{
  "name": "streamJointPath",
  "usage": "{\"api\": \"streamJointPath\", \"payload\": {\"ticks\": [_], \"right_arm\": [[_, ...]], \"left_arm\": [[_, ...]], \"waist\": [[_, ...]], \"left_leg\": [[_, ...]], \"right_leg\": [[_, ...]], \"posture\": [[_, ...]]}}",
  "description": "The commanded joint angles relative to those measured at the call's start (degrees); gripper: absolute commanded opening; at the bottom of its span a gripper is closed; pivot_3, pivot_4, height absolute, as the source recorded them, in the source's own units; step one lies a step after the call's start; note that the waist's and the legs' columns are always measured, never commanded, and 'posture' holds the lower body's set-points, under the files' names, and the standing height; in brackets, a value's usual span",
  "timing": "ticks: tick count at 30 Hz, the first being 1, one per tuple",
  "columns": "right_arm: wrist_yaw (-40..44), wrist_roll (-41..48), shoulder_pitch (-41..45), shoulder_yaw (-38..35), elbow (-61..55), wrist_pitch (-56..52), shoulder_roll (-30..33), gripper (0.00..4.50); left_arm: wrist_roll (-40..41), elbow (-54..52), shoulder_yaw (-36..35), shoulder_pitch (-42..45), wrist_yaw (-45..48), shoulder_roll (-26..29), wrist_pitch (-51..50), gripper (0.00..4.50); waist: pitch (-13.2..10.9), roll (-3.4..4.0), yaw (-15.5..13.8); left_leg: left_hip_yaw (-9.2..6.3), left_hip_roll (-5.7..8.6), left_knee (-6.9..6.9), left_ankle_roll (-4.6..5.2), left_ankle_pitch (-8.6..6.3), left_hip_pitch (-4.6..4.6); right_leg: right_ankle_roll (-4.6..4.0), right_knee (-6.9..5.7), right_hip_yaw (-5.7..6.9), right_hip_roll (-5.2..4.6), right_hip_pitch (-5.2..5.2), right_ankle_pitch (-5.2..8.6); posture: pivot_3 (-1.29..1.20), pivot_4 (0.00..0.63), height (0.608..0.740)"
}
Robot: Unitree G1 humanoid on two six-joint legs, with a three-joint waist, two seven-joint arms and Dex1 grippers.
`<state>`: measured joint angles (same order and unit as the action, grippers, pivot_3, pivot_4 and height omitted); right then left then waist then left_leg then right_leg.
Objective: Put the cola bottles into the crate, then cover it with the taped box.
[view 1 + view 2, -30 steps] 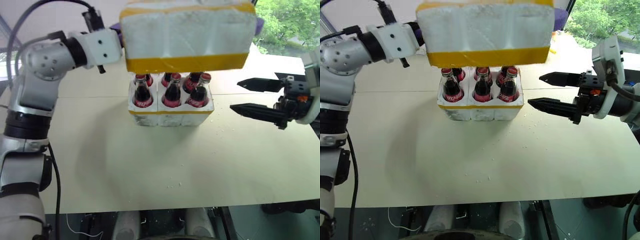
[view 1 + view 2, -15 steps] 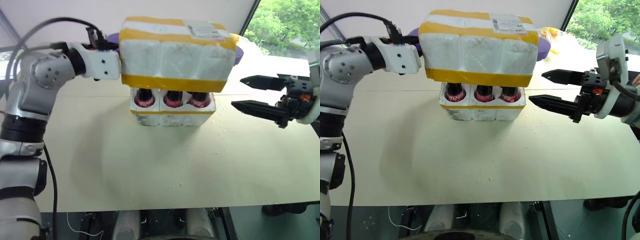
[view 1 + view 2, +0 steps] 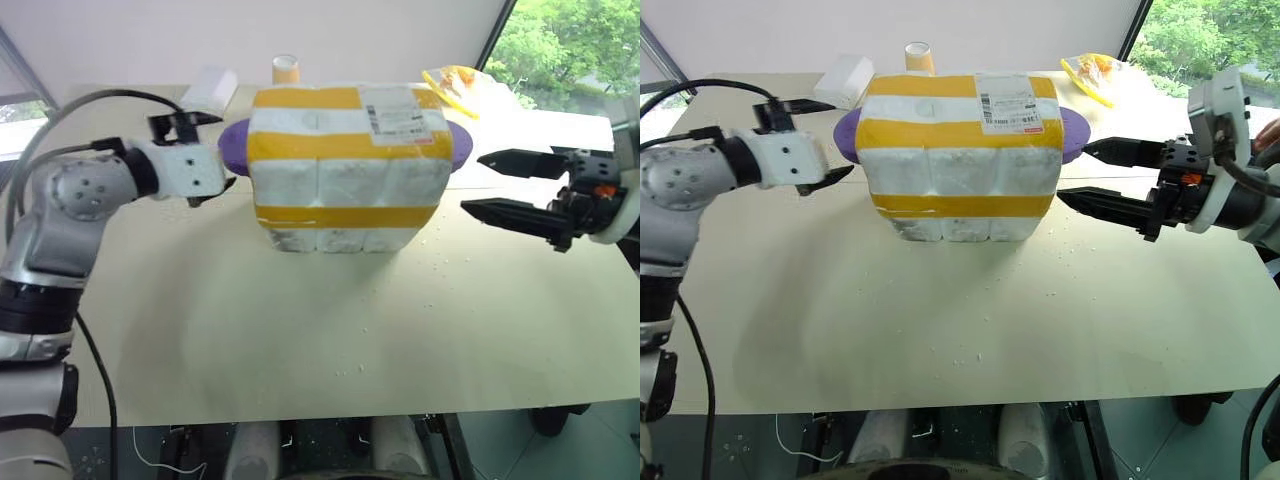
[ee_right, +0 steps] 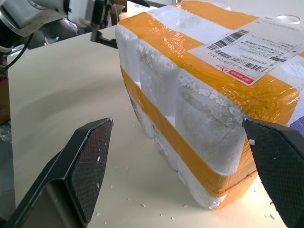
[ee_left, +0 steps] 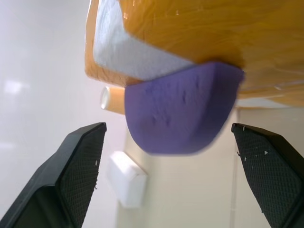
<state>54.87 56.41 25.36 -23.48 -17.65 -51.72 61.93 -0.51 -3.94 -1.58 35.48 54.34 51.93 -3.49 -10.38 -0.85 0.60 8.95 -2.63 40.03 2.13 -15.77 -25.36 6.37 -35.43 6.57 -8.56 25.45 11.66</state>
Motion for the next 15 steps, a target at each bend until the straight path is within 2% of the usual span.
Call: {"api": "streamJointPath", "payload": {"ticks": [1, 4, 7, 11, 15], "right_arm": [[1.9, -0.8, -1.3, -2.6, 0.5, 1.5, 1.2, 4.5], [3.7, -1.8, -2.5, -2.8, 2.1, 1.9, 1.7, 4.5], [5.6, -2.6, -3.7, -2.8, 3.7, 2.2, 2.2, 4.5], [8.5, -3.5, -5.3, -2.5, 6.2, 2.3, 2.4, 4.5], [9.0, -4.5, -5.8, -1.9, 6.8, 3.0, 1.7, 4.5]], "left_arm": [[22.8, -7.0, -11.1, -3.8, 10.0, 4.0, -23.8, 4.48], [38.6, -7.4, -17.9, -5.4, 16.4, 7.2, -38.8, 4.48], [46.4, -3.8, -20.6, -2.2, 15.7, 8.4, -48.1, 4.48], [47.9, 3.5, -18.2, 1.2, 20.8, 12.6, -51.6, 4.48], [45.8, 4.6, -15.0, 1.6, 22.7, 14.3, -49.4, 4.48]], "waist": [[0.0, 0.0, 0.0], [0.0, 0.02, 0.0], [0.0, 0.02, -0.5], [0.0, 0.03, -0.5], [0.0, 0.05, -0.3]], "left_leg": [[-0.05, -0.01, 0.0, 0.0, 0.0, 0.0], [-0.16, -0.02, 0.05, -0.01, 0.01, 0.01], [-0.23, 0.02, 0.06, -0.01, 0.0, 0.04], [-0.18, 0.15, 0.06, -0.01, 0.0, 0.09], [-0.01, 0.18, 0.03, -0.02, 0.0, 0.1]], "right_leg": [[0.0, 0.01, 0.0, 0.0, 0.0, 0.0], [0.02, -0.02, 0.01, 0.01, -0.03, 0.02], [0.04, -0.01, 0.02, 0.0, -0.1, 0.03], [0.04, -0.01, 0.04, 0.03, -0.16, 0.03], [0.03, 0.0, 0.04, 0.01, -0.14, 0.03]], "posture": [[0.0, 0.15, 0.74], [0.0, 0.15, 0.74], [0.0, 0.15, 0.74], [0.0, 0.15, 0.74], [0.0, 0.15, 0.74]]}}
